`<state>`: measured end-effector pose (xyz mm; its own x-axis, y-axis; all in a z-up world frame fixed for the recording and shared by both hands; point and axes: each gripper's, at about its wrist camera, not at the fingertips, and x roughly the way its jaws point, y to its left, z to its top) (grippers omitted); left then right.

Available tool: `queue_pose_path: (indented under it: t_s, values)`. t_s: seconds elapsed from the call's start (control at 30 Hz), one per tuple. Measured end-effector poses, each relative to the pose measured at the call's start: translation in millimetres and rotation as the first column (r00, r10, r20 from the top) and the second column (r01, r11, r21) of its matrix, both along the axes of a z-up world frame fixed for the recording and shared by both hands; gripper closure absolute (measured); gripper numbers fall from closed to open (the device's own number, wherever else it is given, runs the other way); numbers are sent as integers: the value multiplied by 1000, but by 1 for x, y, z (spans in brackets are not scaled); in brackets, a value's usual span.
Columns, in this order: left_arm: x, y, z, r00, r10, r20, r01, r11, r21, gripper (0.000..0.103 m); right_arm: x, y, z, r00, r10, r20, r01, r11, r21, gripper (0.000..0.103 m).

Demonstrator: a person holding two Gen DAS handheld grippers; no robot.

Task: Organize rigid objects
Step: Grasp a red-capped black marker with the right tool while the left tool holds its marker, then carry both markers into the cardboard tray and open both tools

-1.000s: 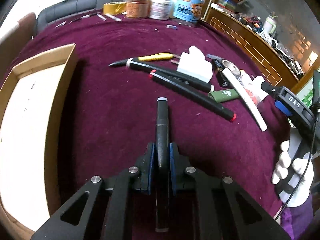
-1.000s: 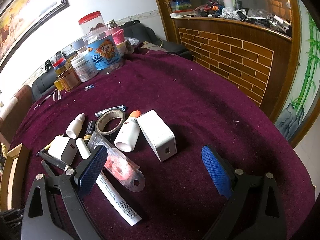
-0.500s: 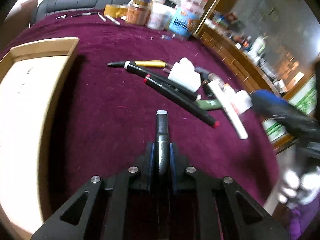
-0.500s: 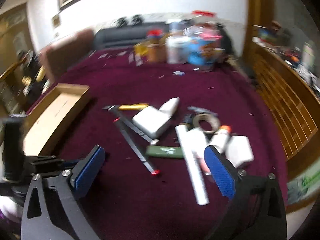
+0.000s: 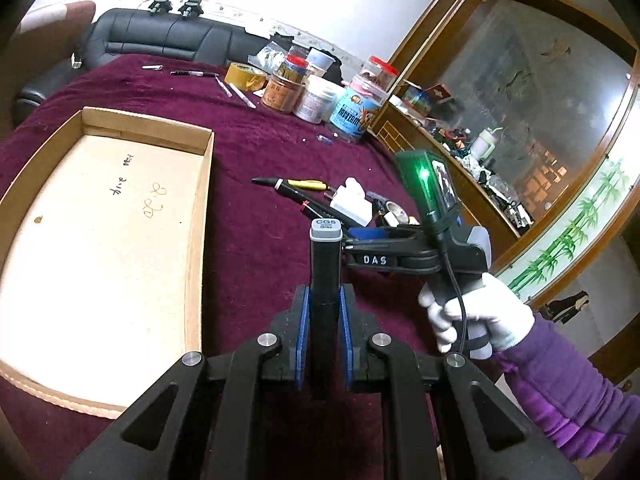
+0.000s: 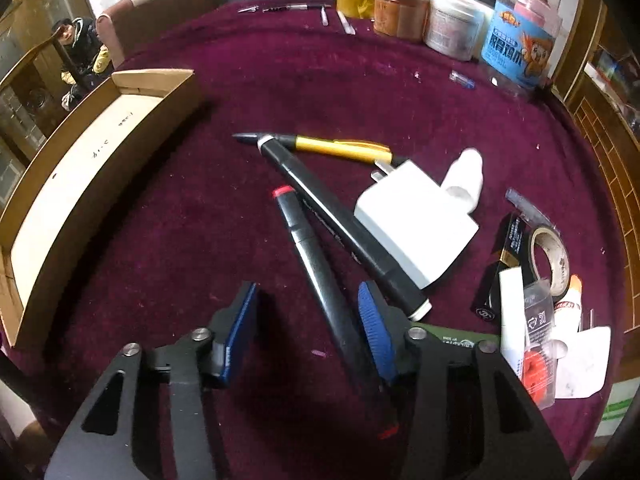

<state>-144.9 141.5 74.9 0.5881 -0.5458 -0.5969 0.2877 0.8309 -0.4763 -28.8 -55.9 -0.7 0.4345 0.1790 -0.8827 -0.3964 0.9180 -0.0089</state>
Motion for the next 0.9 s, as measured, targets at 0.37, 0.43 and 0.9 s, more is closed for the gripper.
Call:
queue_pose_path:
  t_s: [0.37, 0.43, 0.9]
  values:
    - [-3, 1, 10, 999, -19, 26, 20, 999, -33, 92, -10, 16, -1, 999, -45, 16, 44, 998, 32, 89]
    - [-5, 9, 17, 999, -12, 34, 13, 999, -45, 92, -13, 9, 2, 999, -55, -3, 55, 994, 90, 91]
    - [19, 80, 53, 992, 105, 65, -108, 993, 44, 92, -43, 57, 66, 992, 116, -38, -84, 872, 481, 90]
